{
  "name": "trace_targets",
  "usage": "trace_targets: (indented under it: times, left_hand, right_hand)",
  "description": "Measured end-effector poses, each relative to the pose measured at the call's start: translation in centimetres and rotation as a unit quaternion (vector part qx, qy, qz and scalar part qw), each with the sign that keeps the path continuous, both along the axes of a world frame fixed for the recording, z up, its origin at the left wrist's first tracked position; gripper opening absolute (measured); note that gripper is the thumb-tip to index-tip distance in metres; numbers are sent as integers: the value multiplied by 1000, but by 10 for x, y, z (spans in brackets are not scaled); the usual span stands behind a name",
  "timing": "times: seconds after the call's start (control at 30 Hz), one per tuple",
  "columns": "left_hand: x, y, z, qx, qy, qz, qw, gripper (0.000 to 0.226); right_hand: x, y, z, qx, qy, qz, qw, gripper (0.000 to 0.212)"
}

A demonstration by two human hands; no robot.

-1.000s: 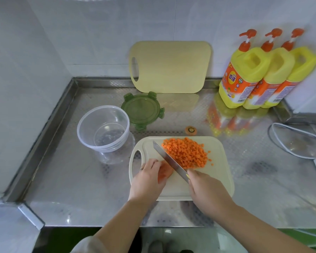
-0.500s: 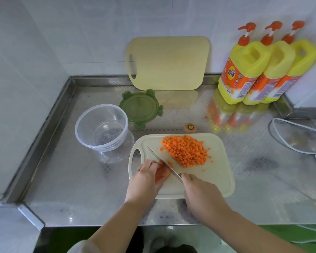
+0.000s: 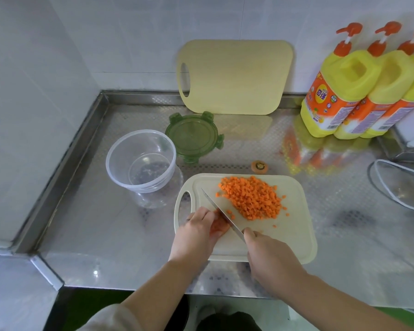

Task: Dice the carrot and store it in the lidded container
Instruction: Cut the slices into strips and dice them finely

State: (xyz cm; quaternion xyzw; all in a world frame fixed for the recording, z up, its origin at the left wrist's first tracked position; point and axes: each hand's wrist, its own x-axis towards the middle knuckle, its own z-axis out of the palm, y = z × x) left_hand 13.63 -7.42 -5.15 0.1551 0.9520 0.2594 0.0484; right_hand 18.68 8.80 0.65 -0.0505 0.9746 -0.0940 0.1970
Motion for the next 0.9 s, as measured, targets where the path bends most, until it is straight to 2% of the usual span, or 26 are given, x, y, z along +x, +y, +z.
trace_targets:
  times: [0.33,0.57,0.7,0.9]
  left_hand:
    - [3,1,6,-5,-4,4,1000,26]
    - [5,3,10,-17,-32,15,999,28]
    - [11,2,9,9,-10,24,1000,31]
    - [11,2,2,23,-8,38,999,32]
  right_hand:
    - [-15,-8,-5,2,-21,7,1000,28]
    - [-10,0,-3,-68,-7,-51,996,14]
    - [-2,1,6,-52,37,-38,997,22]
    - [9,-2,6,-22,36,-11,999,30]
